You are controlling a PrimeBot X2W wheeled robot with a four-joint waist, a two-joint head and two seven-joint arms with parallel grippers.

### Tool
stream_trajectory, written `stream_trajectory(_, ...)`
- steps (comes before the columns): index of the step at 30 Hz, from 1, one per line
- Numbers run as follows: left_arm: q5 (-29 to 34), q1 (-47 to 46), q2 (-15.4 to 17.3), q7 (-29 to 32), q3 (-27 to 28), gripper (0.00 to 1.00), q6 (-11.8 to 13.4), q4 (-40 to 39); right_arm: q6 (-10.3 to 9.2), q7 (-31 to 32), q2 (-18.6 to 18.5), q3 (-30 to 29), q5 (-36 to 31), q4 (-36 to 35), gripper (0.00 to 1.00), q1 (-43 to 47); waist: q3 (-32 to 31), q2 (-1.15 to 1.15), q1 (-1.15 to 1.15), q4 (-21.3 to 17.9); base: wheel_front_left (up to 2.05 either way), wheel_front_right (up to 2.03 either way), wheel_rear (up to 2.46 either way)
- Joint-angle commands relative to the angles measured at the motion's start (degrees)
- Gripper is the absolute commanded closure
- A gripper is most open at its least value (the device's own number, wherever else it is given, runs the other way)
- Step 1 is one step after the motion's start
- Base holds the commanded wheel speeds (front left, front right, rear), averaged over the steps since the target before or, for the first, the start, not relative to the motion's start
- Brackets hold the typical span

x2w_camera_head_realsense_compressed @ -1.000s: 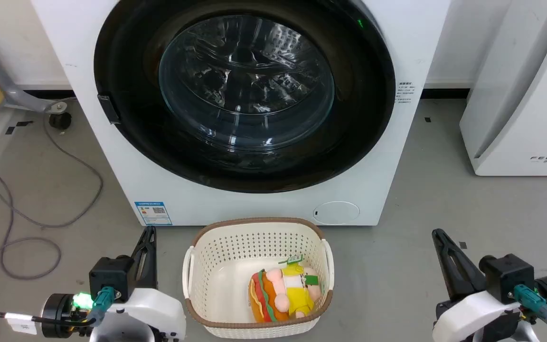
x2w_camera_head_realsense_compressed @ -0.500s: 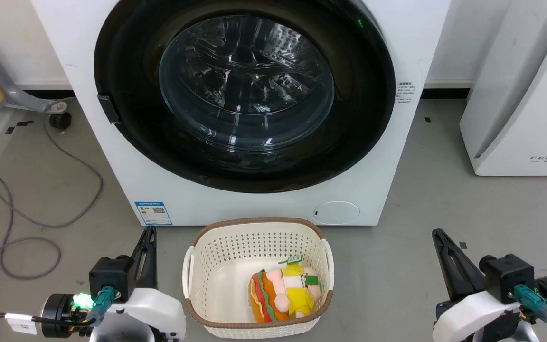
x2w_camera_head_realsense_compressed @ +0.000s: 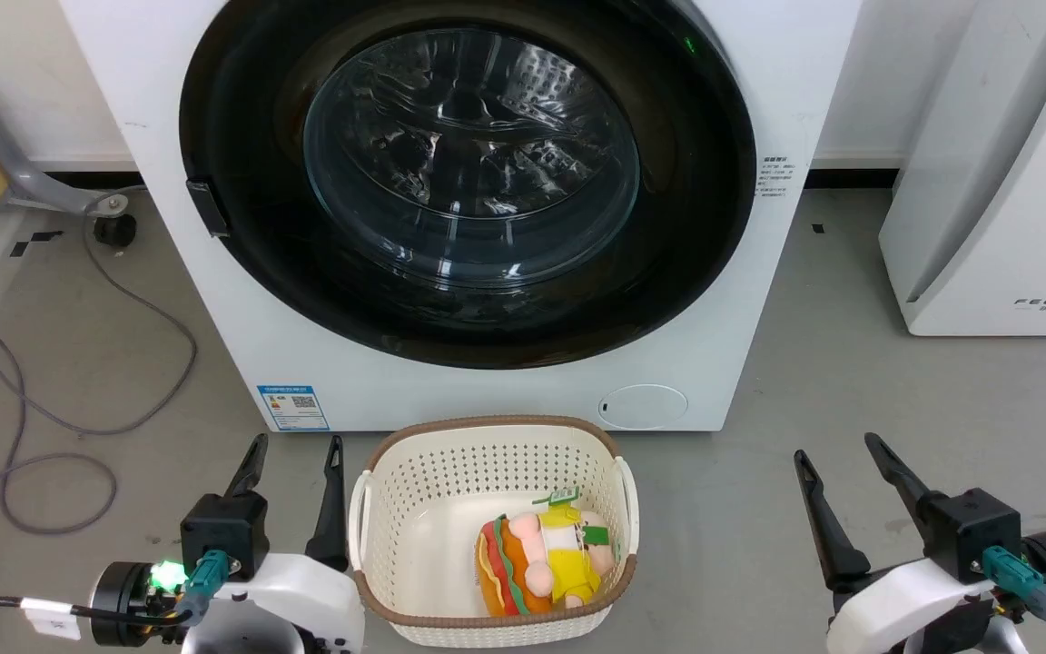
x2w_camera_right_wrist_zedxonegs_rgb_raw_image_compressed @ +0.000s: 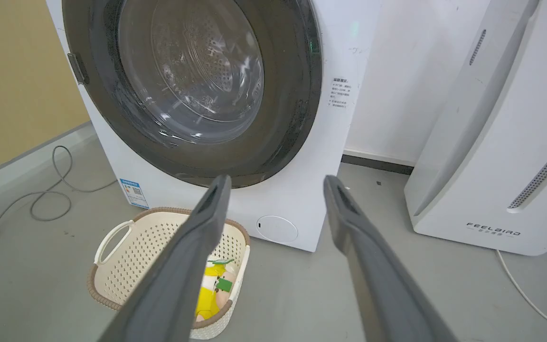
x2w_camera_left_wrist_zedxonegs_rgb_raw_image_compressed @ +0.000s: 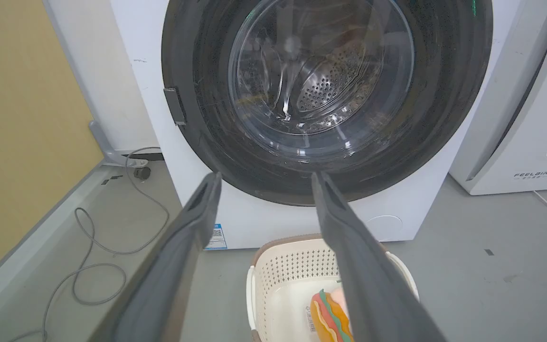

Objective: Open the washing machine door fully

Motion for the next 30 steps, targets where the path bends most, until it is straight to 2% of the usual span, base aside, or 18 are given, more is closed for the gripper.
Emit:
stream_trajectory(1, -0.5, -0.3, 0.0, -0.4, -0.2, 0.0, 0.1, 0.4, 0.0, -0.6, 0.0, -0.2, 0.3, 0.2, 0.0, 0.2, 0.0, 0.0, 0.0, 0.0, 0.0, 0.0, 0.0)
stream_trajectory(4, -0.9, -0.4, 0.0, -0.8, -0.6, 0.0, 0.1, 0.7, 0.0, -1.0, 0.0, -0.3, 0.6, 0.5, 0.0, 0.3, 0.0, 0.0, 0.0, -0.1, 0.0, 0.0, 0.0)
stream_trajectory(6, -1.2, -0.4, 0.0, -1.0, -0.9, 0.0, 0.2, 0.9, -0.01, -1.2, 0.0, -0.4, 0.9, 0.7, 0.87, 0.4, 0.0, 0.0, 0.0, -0.1, 0.0, 0.0, 0.0)
stream_trajectory(7, -1.3, -0.4, 0.0, -1.1, -1.0, 0.0, 0.2, 1.0, -0.01, -1.3, 0.0, -0.4, 1.1, 0.8, 1.0, 0.4, 0.0, 0.0, 0.0, -0.1, 0.0, 0.0, 0.0)
stream_trajectory(14, -2.2, -0.5, 0.0, -2.0, -1.8, 0.0, 0.4, 1.7, -0.01, -2.2, 0.0, -1.0, 5.3, 1.3, 1.0, 0.3, 0.0, 0.0, 0.0, -0.2, 0.0, 0.0, 0.0)
stream_trajectory(30, -3.9, -1.2, 0.0, -3.9, -3.5, 0.0, 1.1, 2.8, -0.02, -2.7, -0.5, -3.3, 23.3, 4.1, 1.0, -3.6, 0.7, 0.0, 0.0, -0.5, 0.0, 0.0, 0.0)
